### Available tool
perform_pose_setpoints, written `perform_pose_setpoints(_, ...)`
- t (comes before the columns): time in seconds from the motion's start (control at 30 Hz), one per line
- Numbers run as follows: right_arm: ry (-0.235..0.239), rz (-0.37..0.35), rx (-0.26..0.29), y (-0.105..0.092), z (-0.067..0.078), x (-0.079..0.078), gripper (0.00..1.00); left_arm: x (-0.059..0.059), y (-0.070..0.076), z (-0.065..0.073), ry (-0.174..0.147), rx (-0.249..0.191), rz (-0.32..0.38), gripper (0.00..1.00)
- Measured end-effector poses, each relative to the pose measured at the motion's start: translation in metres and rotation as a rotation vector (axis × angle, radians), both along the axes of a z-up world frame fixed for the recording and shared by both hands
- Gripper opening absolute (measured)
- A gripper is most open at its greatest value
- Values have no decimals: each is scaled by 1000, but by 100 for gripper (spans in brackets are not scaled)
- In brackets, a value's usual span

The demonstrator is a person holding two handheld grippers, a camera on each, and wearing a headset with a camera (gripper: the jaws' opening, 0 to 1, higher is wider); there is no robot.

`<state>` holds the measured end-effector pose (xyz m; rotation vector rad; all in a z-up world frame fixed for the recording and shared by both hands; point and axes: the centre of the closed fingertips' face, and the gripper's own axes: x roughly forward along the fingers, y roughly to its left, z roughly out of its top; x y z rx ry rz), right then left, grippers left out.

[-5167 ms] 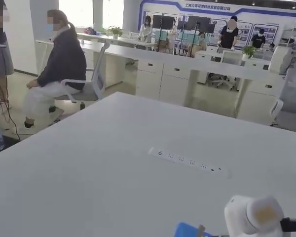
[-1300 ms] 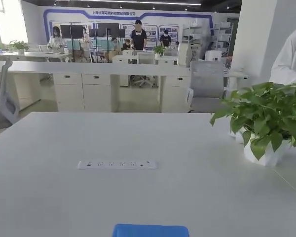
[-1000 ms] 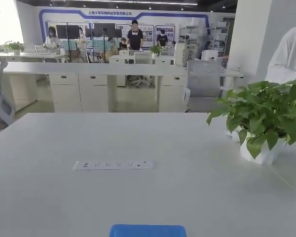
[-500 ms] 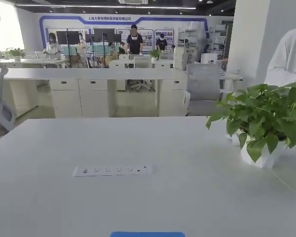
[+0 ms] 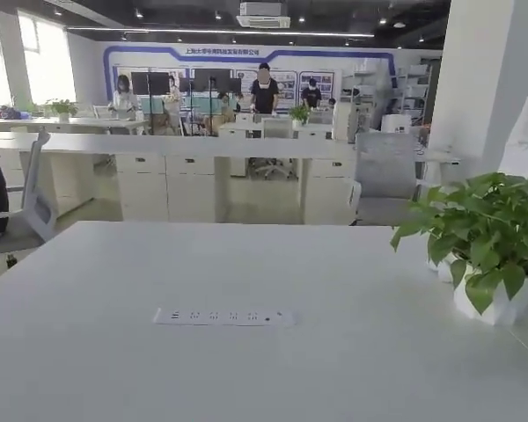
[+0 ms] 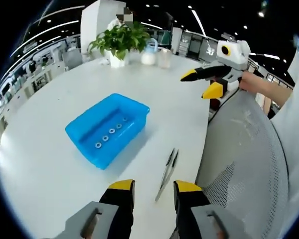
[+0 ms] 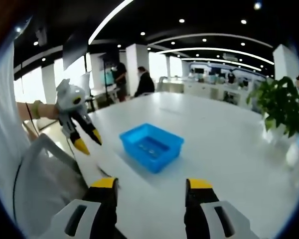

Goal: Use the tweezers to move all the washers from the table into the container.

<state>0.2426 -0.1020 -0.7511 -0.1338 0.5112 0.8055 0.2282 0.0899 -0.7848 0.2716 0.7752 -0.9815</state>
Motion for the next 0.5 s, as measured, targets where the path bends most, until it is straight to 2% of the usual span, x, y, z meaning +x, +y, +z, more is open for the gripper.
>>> perform_pose_setpoints(0.07,-10,-9,19,1,5,0,53,4,7,10,-34,-30,48,33)
perform_pose_setpoints(0.13,-20,-24,33,0,10,2,54,12,16,25,-114,-59,110,36)
perform_pose_setpoints(0.2,-26,-39,45,-1,12,4,56,16,23,37,-142,-105,175,39)
perform_pose_setpoints(0.27,-31,-53,56,-2,15,5,57,20,28,49,-183,-147,218,42)
perform_pose_setpoints(0.3,-34,-57,58,-2,17,6,58,21,33,59,-208,-184,259,44)
perform_pose_setpoints(0.37,-49,-66,60,-1,21,7,59,25,41,71,-254,-221,318,47)
perform_pose_setpoints(0.43,-66,-70,66,0,27,8,60,27,49,78,-290,-242,376,53)
perform_pose_setpoints(0.5,-78,-74,74,0,31,9,61,28,55,86,-286,-312,445,61)
